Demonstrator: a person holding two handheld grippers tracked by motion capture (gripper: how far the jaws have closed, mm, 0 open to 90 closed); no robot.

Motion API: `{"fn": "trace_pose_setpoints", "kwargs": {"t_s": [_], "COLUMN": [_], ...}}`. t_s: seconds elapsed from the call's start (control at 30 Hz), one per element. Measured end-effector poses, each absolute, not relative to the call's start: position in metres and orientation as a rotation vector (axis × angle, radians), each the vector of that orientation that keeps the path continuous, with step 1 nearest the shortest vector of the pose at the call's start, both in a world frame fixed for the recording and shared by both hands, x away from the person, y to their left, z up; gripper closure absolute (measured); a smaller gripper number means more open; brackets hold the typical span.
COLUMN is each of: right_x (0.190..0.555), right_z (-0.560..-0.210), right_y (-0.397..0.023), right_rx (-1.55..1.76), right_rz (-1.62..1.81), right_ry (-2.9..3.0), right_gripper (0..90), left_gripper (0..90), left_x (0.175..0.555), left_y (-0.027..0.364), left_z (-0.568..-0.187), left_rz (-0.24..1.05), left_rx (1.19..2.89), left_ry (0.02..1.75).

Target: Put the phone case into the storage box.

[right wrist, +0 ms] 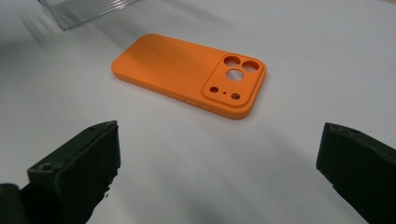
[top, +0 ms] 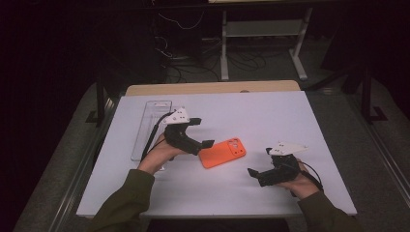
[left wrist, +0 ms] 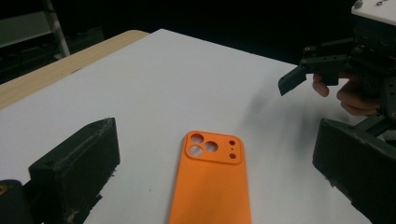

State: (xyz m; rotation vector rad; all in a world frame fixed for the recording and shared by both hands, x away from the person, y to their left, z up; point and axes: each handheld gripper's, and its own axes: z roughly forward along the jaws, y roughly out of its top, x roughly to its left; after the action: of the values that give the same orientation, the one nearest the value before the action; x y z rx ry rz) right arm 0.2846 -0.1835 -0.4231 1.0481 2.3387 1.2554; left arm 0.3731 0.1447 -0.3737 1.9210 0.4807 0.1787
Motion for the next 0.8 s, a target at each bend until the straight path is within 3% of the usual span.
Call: {"fn": "trace_pose_setpoints", "kwargs": {"t_s": [0.8], "right_x": [0.285], "right_z": [-0.423], "right_y": [-0.184], "right_rx": [1.042], "right_rz": [1.254], "right_ry": [2.341], "right_gripper": [0.0], "left_gripper": [0.0], "left_x": [0.391], "left_y": [0.124], "left_z": [-0.373], "left_rz": [0.173], "left_rx": [1.92], "left_ry": [0.473]}}
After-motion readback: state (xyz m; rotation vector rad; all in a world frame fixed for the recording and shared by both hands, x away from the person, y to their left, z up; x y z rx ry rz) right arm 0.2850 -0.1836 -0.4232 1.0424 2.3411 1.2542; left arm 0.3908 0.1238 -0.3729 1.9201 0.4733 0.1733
